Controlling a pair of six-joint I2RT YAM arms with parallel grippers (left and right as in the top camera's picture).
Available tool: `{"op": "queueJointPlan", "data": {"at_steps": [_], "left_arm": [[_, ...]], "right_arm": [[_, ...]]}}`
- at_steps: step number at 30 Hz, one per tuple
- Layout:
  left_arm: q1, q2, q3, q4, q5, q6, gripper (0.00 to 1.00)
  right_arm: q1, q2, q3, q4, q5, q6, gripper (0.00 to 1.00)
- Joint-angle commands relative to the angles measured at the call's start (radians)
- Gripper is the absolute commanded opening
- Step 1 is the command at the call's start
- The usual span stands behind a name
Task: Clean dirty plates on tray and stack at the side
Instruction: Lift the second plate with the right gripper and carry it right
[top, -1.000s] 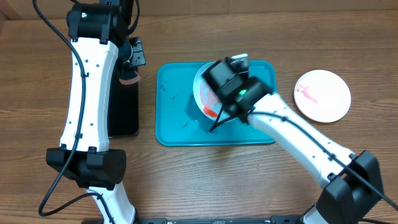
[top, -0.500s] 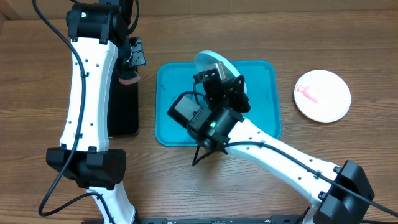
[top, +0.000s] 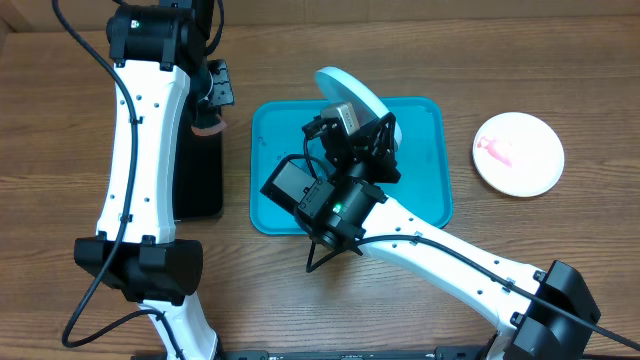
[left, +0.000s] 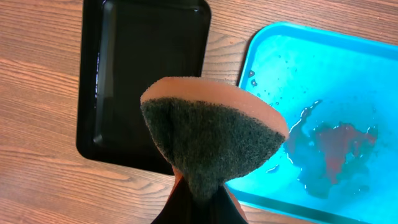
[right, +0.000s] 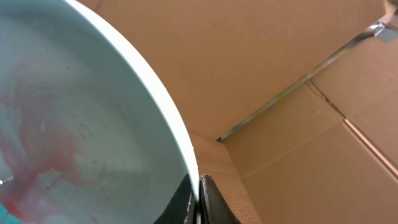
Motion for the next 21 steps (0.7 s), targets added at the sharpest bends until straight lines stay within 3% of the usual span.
{"op": "queueJointPlan", "data": {"at_steps": [1, 6, 10, 17, 21], "left_arm": [[-0.001, -0.010, 0.008, 0.003, 0.012, 0.027, 0.04], [-0.001, -0.010, 0.008, -0.002, 0.012, 0.027, 0.04], [-0.002, -0.010, 0.008, -0.006, 0.012, 0.027, 0.04], [-0.002, -0.010, 0.008, -0.007, 0.012, 0.027, 0.04], [-0.002, -0.010, 0.003, -0.007, 0.012, 0.027, 0.04]], "right_arm": [[0.002, -0.010, 0.017, 0.010, -0.034, 0.009, 0.04], [-0.020, -0.010, 0.016, 0.008, -0.257, 0.009, 0.04], [-0.093, -0.010, 0.016, 0.008, -0.615, 0.009, 0.04], [-0.340, -0.014, 0.017, 0.061, -1.253, 0.004, 0.04], [-0.478, -0.027, 0.017, 0.070, -1.461, 0.003, 0.04]]}}
